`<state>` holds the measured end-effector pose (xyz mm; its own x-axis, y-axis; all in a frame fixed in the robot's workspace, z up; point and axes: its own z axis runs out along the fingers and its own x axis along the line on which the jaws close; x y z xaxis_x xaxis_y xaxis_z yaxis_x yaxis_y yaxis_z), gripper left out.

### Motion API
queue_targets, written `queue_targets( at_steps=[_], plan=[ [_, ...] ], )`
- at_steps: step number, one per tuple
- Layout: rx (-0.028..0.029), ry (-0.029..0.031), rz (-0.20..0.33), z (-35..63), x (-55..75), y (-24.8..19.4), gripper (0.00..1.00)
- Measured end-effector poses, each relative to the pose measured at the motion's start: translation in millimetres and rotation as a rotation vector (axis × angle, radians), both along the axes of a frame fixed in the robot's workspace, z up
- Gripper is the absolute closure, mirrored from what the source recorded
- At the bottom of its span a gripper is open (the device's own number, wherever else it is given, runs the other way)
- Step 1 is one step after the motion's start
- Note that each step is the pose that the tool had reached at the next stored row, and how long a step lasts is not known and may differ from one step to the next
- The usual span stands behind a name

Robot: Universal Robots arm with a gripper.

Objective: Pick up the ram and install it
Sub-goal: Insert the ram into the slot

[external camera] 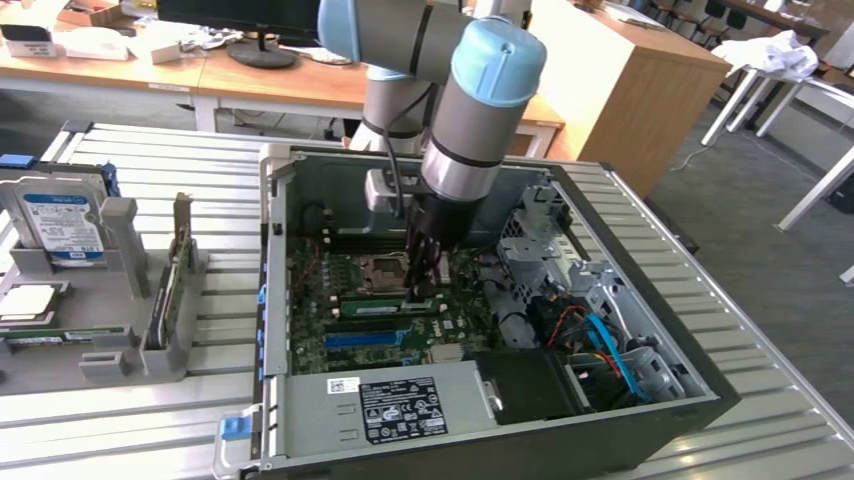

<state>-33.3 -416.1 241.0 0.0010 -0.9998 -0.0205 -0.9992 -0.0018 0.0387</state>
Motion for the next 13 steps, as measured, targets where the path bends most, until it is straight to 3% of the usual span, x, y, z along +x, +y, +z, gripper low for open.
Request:
queue_targets(
  at_steps=[13],
  plan=[
    [0.0000,0.0000,0.000,38.9,0.0,0.0,0.69]
  ],
)
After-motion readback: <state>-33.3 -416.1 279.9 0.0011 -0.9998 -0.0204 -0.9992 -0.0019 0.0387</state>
